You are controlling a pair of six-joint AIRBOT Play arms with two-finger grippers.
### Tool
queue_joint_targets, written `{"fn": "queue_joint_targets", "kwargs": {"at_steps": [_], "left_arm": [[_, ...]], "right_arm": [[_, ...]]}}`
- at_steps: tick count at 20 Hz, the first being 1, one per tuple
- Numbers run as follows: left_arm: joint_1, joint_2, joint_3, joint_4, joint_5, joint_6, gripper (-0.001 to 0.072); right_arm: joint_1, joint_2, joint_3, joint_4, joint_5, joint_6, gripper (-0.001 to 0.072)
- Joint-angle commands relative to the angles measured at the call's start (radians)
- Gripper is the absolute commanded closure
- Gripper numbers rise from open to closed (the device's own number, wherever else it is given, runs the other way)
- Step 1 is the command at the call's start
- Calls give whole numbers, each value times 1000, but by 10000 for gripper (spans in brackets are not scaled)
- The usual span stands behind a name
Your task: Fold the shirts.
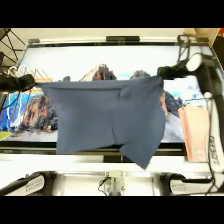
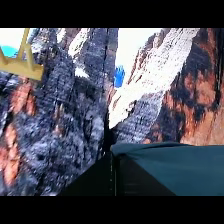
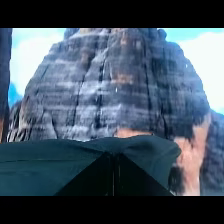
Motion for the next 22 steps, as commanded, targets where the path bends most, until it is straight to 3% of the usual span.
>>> {"fn": "queue_joint_targets", "kwargs": {"at_steps": [1, 3, 6, 9, 12, 17, 22], "left_arm": [[-13, -190, 14, -140, 218, -5, 678], [-26, -252, 14, -207, 261, -5, 677], [-67, -325, 15, -217, 217, 34, 678], [-61, -322, 16, -208, 81, 130, 677], [-29, -343, 9, -200, -104, 133, 678], [-4, -372, -14, -188, -149, 120, 678], [35, -373, -14, -190, -142, 84, 678]], "right_arm": [[10, -136, -9, 8, -318, 60, 639], [9, -168, -9, 11, -317, 68, 639], [12, -204, -9, 10, -188, 65, 638], [-9, -177, -9, -27, -1, 5, 638], [-27, -169, -25, -24, 268, 4, 638], [-27, -169, -119, -23, 271, 15, 638], [-27, -171, -128, -23, 118, 47, 638]]}}
